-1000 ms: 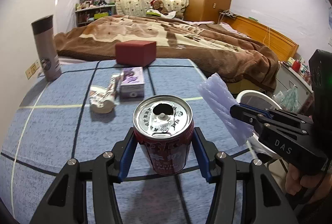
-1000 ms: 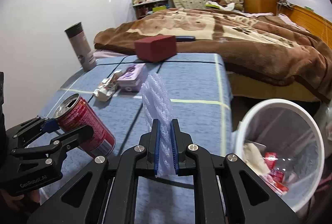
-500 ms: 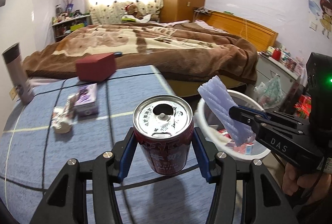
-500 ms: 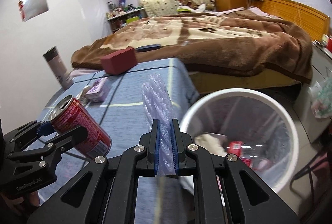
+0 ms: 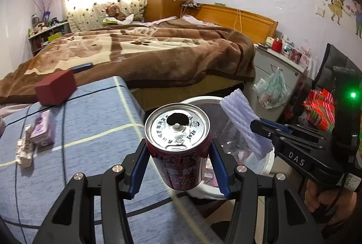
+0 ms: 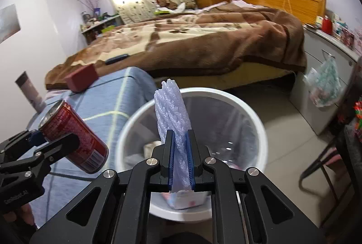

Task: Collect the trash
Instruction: 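Carry the can and foam net over the bin and open both tools, then move both tools back to the table toward the paper cup and juice box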

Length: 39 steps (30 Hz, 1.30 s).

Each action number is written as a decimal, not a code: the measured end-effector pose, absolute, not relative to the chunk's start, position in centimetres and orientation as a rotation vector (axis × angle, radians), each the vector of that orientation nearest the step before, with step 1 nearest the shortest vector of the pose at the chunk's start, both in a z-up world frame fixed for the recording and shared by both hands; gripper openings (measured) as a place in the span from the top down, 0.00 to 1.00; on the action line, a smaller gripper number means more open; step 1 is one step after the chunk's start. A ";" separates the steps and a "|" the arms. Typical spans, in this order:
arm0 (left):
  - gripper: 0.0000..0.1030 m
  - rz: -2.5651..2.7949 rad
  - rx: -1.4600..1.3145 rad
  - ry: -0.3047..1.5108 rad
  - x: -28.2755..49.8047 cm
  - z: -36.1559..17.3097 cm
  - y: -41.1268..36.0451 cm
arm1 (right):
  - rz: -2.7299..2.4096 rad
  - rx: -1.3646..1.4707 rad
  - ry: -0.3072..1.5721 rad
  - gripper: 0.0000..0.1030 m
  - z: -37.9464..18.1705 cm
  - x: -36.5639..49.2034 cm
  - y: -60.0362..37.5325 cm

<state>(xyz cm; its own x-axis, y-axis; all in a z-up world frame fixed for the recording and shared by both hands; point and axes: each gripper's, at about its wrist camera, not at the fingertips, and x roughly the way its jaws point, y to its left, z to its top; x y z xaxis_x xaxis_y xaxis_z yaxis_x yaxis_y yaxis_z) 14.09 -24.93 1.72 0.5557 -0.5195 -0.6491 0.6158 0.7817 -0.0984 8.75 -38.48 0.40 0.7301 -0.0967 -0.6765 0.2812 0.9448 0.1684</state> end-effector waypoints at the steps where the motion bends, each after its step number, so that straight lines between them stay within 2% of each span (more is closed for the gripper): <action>1: 0.46 -0.678 0.151 0.722 14.2 1.5 -25.5 | -0.217 0.275 0.730 0.90 0.1 8.8 -38.8; 22: 0.46 -0.717 0.192 0.820 14.8 -1.4 -30.7 | -0.307 0.291 0.826 0.88 -2.7 8.7 -42.6; 24: 0.43 -0.712 0.182 0.818 14.8 -1.3 -30.6 | -0.318 0.273 0.834 0.87 -2.9 8.8 -42.5; 27: 0.39 -0.718 0.165 0.815 14.9 -1.1 -30.4 | -0.323 0.266 0.839 0.74 -3.0 8.8 -42.5; 29: 0.39 -0.716 0.164 0.809 14.8 -0.9 -30.2 | -0.314 0.275 0.832 0.56 -2.9 8.7 -42.6; 30: 0.39 -0.717 0.162 0.807 14.8 -0.8 -30.2 | -0.310 0.279 0.827 0.54 -2.8 8.6 -42.6; 39: 0.37 -0.708 0.141 0.785 14.6 0.0 -28.9 | -0.303 0.283 0.804 0.53 -2.2 8.2 -42.1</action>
